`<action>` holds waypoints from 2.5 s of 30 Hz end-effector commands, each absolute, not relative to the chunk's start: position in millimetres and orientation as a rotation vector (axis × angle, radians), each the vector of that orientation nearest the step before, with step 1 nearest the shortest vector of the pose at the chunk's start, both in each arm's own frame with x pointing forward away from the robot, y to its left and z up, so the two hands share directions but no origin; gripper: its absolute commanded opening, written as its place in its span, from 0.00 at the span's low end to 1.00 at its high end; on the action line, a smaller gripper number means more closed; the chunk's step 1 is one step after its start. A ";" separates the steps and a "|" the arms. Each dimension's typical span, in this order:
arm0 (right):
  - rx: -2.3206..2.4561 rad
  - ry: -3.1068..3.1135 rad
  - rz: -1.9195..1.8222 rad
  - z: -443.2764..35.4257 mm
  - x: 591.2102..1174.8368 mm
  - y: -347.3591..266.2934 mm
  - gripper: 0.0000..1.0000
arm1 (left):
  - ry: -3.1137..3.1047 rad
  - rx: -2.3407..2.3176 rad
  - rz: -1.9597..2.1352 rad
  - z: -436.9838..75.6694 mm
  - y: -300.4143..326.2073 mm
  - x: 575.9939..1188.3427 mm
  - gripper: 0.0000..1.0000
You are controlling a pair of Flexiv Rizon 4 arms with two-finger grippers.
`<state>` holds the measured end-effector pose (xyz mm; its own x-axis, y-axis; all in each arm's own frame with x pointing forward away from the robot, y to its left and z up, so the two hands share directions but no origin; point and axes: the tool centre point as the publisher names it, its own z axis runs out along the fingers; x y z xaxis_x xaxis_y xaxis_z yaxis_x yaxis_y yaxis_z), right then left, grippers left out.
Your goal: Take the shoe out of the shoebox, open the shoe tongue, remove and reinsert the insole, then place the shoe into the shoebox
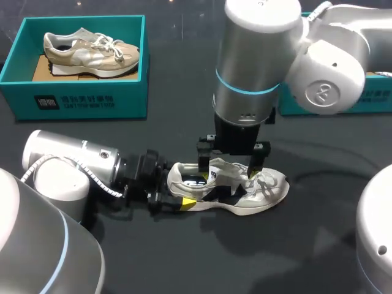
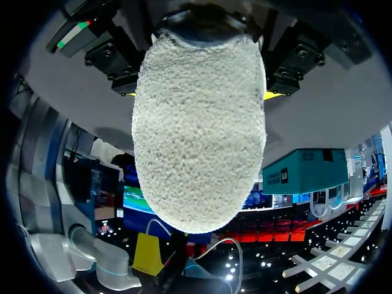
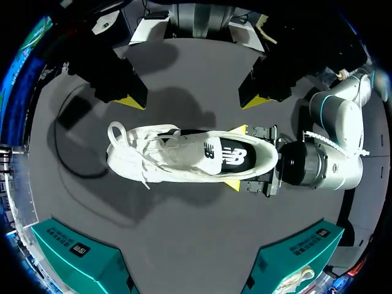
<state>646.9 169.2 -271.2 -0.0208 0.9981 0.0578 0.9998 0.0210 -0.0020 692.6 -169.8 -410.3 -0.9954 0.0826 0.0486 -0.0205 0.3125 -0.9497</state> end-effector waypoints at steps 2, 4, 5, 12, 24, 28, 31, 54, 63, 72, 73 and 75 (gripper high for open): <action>-2.261 -2.315 0.059 -278.6 646.9 195.5 1.00 | -2.475 -0.060 1.787 -411.8 -171.2 694.0 0.00; -2.278 -2.323 0.088 -280.4 649.4 201.9 1.00 | -2.475 -0.060 1.787 -411.8 -171.2 694.0 0.00; -2.283 -2.330 0.097 -281.7 650.3 203.5 1.00 | -2.475 -0.060 1.787 -411.8 -171.2 694.0 0.00; -2.361 -2.305 0.226 -296.0 660.3 201.0 1.00 | -2.475 -0.060 1.787 -411.8 -171.2 694.0 0.00; -2.433 -2.304 0.282 -311.0 671.0 186.4 1.00 | -2.475 -0.060 1.787 -411.8 -171.2 694.0 0.00; -2.456 -2.291 0.317 -314.9 672.2 184.1 1.00 | -2.475 -0.060 1.787 -411.8 -171.2 694.0 0.00; -2.468 -2.276 0.353 -318.8 673.2 182.1 1.00 | -2.475 -0.060 1.787 -411.8 -171.2 694.0 0.00; -2.554 -2.294 0.543 -344.1 677.4 186.3 1.00 | -2.475 -0.060 1.787 -411.8 -171.2 694.0 0.00; -2.626 -2.265 0.575 -349.8 677.0 171.0 1.00 | -2.475 -0.060 1.787 -411.8 -171.2 694.0 0.00; -2.699 -2.221 0.564 -349.8 678.3 159.5 0.78 | -2.475 -0.060 1.787 -411.8 -171.2 694.0 0.00; -2.704 -2.222 0.561 -348.8 678.4 158.6 0.70 | -2.475 -0.060 1.787 -411.8 -171.2 694.0 0.00; -2.713 -2.219 0.562 -346.8 679.0 157.1 0.58 | -2.475 -0.060 1.787 -411.8 -171.2 694.0 0.00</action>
<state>685.7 155.4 -348.9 -0.0335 0.8730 -0.4865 0.9994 0.0318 -0.0118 692.6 -169.9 -410.2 -0.9954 0.0828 0.0486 -0.0204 0.3125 -0.9497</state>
